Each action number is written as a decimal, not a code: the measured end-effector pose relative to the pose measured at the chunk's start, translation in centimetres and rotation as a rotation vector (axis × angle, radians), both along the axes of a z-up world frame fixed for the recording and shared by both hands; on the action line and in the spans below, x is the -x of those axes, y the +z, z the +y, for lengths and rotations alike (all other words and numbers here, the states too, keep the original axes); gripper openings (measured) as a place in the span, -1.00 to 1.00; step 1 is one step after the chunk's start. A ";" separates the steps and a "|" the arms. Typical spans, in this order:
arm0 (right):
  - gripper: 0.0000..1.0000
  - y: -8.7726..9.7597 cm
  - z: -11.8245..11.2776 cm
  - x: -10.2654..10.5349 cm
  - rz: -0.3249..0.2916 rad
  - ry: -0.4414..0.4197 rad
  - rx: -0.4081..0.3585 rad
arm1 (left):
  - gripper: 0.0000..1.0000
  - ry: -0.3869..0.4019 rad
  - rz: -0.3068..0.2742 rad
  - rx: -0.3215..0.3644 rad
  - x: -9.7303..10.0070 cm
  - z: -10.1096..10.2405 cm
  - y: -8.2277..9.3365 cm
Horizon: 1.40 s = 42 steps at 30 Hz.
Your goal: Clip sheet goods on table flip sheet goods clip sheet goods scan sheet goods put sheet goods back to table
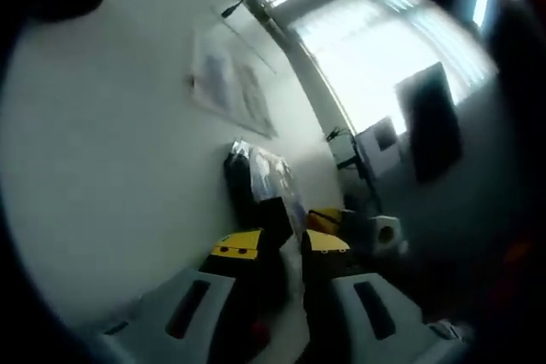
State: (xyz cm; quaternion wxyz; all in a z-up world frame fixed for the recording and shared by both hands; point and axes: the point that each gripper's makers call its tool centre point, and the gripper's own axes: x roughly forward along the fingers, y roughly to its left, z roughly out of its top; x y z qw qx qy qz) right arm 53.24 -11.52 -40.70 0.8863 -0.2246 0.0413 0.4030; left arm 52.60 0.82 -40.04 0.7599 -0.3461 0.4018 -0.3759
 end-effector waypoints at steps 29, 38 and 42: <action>-1.00 -0.3 0.3 0.6 0.002 0.011 0.017 | -0.92 -0.072 -0.024 0.032 2.0 -4.0 1.3; -1.00 -0.2 0.4 0.8 -0.007 0.025 0.019 | -1.00 -0.009 0.036 0.053 1.4 -3.5 1.1; -1.00 -0.2 0.5 0.8 -0.007 0.028 0.019 | -1.00 0.005 0.045 0.077 1.5 -3.7 1.7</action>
